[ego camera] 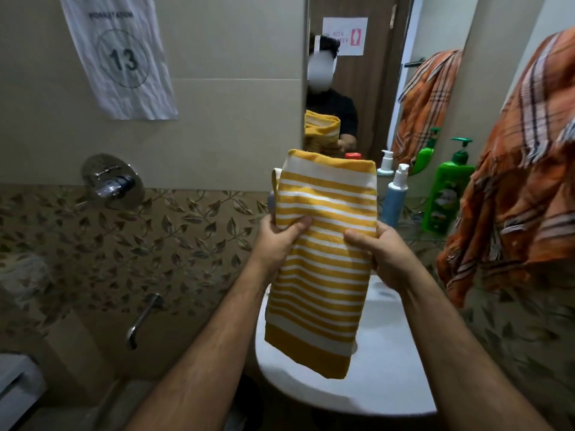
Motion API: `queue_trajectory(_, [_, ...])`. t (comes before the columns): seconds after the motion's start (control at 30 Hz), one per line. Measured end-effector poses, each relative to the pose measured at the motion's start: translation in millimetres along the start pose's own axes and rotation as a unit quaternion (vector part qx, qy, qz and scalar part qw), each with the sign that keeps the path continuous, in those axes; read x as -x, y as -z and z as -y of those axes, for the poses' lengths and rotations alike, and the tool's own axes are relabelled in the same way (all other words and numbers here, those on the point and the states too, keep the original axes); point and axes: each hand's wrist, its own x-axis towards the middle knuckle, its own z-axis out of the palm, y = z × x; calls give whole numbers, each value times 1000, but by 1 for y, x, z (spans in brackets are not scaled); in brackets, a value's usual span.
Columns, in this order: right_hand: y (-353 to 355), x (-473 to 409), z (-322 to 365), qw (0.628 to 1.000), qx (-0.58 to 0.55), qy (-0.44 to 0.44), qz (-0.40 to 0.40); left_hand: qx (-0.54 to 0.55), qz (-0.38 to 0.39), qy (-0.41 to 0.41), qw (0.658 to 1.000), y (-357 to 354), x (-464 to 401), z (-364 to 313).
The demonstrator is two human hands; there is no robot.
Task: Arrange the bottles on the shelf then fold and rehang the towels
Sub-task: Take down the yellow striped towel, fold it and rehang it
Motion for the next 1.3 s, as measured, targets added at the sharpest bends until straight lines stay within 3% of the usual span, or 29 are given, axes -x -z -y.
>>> queue_trajectory(0.4, [71,-14,46,992,-28,87,-89,47,79,-28,995,-87,-51,5])
queue_trajectory(0.73, [109,-5,82,976,3,122,-180,67,196,-32,978,-143,-91,1])
queue_trajectory(1.07, [104,4,105,943,44,158,-289,86,318,-28,944,-166,-124,-19])
queue_trajectory(1.3, [79,23,120,898,77,200,-385,112,398,-31,910,-179,-130,-36])
